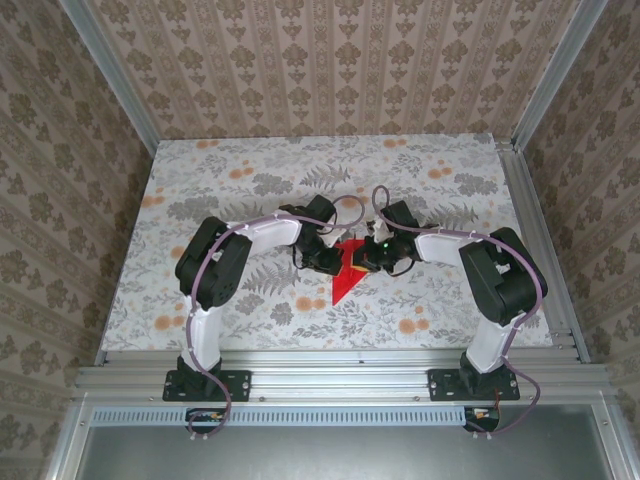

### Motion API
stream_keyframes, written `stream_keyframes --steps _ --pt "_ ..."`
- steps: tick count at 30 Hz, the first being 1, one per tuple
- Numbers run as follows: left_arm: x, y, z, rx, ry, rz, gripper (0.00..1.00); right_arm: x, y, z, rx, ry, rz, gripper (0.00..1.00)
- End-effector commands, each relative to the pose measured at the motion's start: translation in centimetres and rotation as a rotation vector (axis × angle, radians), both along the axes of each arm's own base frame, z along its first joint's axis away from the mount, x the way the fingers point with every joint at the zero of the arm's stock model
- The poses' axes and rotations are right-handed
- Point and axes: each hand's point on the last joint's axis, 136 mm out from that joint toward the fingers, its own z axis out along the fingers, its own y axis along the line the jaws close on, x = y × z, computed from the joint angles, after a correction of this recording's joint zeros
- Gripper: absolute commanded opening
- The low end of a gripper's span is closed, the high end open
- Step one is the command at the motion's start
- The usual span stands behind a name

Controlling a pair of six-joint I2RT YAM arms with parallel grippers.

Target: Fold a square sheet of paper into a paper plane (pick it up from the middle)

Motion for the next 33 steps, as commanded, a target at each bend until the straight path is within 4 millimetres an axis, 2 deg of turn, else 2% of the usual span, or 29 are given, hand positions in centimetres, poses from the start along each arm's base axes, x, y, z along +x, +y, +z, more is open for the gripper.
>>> stream_keyframes --steps 1,12,23,33 --pt "-0.5 2.7 -3.6 0.112 0.022 0.002 0.01 0.7 1.0 0.8 0.040 -0.006 -0.004 0.04" --pt "-0.8 3.0 -3.9 0.096 0.029 0.009 0.01 1.5 1.4 0.5 0.055 0.001 -0.015 0.04" --pt "-0.8 3.2 -3.6 0.079 0.029 0.018 0.00 1.0 2.0 -0.3 0.043 0.022 0.025 0.06" --pt "-0.4 2.3 -1.9 -0.013 0.028 0.056 0.00 0.5 2.1 -0.9 0.003 0.030 0.062 0.07"
